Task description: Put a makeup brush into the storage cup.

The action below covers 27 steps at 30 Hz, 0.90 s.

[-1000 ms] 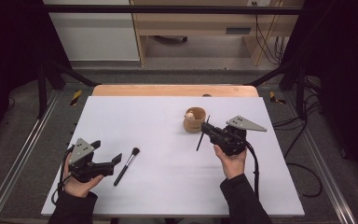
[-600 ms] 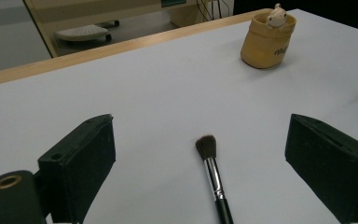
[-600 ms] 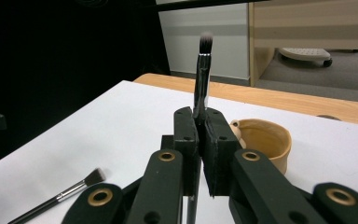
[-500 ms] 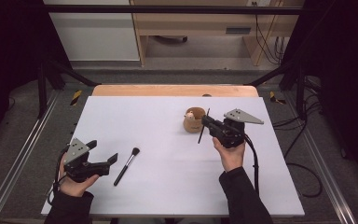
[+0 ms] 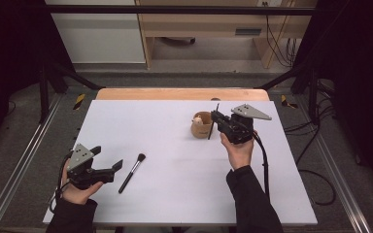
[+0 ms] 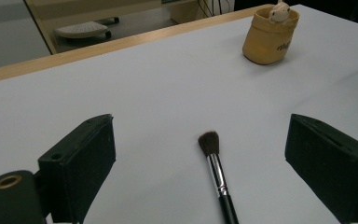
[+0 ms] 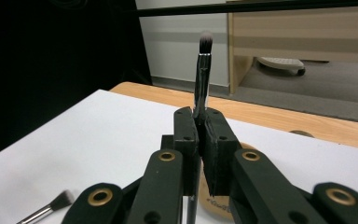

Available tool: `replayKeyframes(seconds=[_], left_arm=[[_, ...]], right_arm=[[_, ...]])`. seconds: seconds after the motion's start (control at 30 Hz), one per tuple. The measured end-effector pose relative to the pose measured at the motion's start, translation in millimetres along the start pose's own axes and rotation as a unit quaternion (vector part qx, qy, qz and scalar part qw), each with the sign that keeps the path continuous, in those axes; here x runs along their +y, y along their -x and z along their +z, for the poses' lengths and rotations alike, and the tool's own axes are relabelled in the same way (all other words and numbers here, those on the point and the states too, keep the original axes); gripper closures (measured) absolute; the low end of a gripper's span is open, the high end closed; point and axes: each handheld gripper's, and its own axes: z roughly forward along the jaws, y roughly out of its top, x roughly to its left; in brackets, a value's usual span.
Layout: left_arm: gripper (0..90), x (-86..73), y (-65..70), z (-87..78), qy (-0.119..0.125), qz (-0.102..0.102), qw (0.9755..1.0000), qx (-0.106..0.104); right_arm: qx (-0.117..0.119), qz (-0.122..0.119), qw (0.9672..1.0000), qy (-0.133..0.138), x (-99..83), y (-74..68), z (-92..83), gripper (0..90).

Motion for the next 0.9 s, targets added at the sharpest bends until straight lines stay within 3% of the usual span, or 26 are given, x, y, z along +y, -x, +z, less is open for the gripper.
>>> replayKeyframes(seconds=[0.47, 0.9], left_arm=[[8.0, -0.8, -1.6, -0.5, 0.0, 0.0, 1.0, 0.004], [8.0, -1.2, -2.5, -1.2, 0.002, -0.001, 1.0, 0.005]], right_arm=[[-0.024, 0.004, 0.9997, -0.001, 8.7, 15.4, 20.3, 85.2], [-0.038, 0.004, 0.9993, 0.0, 12.5, 18.9, 40.6, 85.2]])
